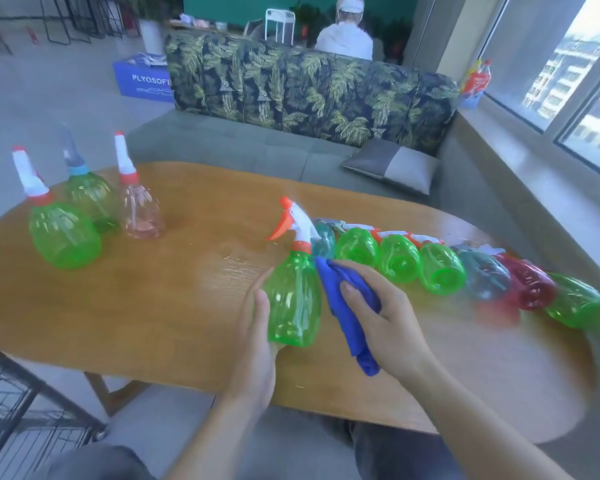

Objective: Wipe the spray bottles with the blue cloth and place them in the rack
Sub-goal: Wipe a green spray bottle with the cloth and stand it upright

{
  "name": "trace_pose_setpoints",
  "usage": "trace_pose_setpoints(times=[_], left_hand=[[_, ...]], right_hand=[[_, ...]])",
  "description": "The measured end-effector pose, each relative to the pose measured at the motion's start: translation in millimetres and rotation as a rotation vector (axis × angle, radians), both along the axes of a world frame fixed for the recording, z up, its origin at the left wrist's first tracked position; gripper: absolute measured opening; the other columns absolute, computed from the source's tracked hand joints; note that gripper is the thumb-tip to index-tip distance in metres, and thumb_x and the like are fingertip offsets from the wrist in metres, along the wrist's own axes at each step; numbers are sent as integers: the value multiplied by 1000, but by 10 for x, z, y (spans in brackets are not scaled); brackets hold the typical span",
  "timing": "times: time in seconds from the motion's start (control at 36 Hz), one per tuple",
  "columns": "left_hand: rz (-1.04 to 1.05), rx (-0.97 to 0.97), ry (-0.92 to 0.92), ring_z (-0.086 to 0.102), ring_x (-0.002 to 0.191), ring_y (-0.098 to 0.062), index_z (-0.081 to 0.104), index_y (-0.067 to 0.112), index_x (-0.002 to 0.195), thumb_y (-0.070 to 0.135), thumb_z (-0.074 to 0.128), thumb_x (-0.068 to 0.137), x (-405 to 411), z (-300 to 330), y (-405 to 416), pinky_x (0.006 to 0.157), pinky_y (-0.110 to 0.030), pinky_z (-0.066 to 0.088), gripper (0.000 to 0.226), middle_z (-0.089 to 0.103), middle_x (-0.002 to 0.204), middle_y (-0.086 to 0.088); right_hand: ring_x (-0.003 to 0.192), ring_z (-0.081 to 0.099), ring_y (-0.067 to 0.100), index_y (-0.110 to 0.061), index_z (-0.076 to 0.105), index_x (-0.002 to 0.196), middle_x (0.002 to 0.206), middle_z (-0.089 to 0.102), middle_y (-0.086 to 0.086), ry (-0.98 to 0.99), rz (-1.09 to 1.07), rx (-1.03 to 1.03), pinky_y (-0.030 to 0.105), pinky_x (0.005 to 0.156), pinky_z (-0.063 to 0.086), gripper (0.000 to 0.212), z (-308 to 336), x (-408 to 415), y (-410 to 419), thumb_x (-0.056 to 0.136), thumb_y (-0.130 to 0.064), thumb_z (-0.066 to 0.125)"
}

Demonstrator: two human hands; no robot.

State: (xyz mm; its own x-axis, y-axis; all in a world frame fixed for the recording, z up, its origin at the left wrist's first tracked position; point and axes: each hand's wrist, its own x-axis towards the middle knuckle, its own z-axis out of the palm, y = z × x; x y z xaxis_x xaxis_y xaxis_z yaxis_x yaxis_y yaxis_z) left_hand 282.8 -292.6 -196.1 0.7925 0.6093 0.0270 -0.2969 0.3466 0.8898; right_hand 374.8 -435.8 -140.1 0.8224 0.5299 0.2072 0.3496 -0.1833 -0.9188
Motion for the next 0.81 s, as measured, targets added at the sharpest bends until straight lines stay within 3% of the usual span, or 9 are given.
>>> trace_pose_setpoints(times=[0.11,0.22,0.33,0.42,0.47,0.56,0.67,0.75,0.81], left_hand=[[2,36,18,62,139,-17,61,39,147,69,42,99,-5,-54,15,107,-51,54,59,66,149,8],[-38,81,-17,61,140,-14,58,38,150,74,41,94,-42,-77,23,114,-56,50,69,65,150,10],[6,143,3,47,153,-18,57,44,152,85,43,95,-27,-108,52,125,-64,35,71,56,159,11],[18,104,14,50,151,-19,62,49,146,82,42,98,-46,-114,73,125,-64,34,61,60,156,9],[37,48,7,54,148,-24,64,41,145,79,44,100,-66,-117,89,124,-65,35,63,64,152,2],[22,-27,6,54,148,-34,56,28,155,86,49,93,-104,-121,116,124,-67,34,85,62,154,-9],[-33,-65,2,61,138,-43,53,29,156,87,38,92,-144,-106,171,121,-68,39,88,65,146,-21],[-35,-61,5,58,142,-41,58,36,152,94,40,89,-121,-129,191,121,-69,38,88,62,152,-14],[-3,-12,1,52,149,-33,60,36,150,93,39,90,-96,-119,180,124,-68,34,85,60,156,-6]], right_hand=[[104,63,14,-35,69,132,112,64,-10,-307,39,-111,21,91,47,36,167,167,155,105,-15,60],[98,58,6,-39,66,135,105,52,-19,-458,34,-210,16,86,44,34,152,221,357,104,-34,55],[84,55,11,-38,65,134,101,47,-8,-512,26,-246,29,79,49,32,-36,56,529,107,-46,51],[82,53,14,-30,68,133,100,45,-6,-600,44,-248,36,76,51,36,-174,-72,576,106,-46,49],[88,56,16,-28,68,133,102,48,-3,-650,101,-227,39,78,52,35,-227,-147,563,105,-43,52],[91,56,16,-27,69,132,104,51,-1,-715,190,-200,37,81,52,31,-260,-233,514,105,-37,57],[92,56,16,-30,69,133,108,50,-7,-720,386,-255,35,84,52,31,-216,-242,389,108,-41,53],[94,58,8,-33,70,131,109,52,-13,-623,497,-254,29,86,51,31,-139,-229,289,108,-43,53],[93,59,8,-32,72,128,105,55,-12,-547,436,-171,24,85,49,30,-48,-191,269,107,-44,54]])
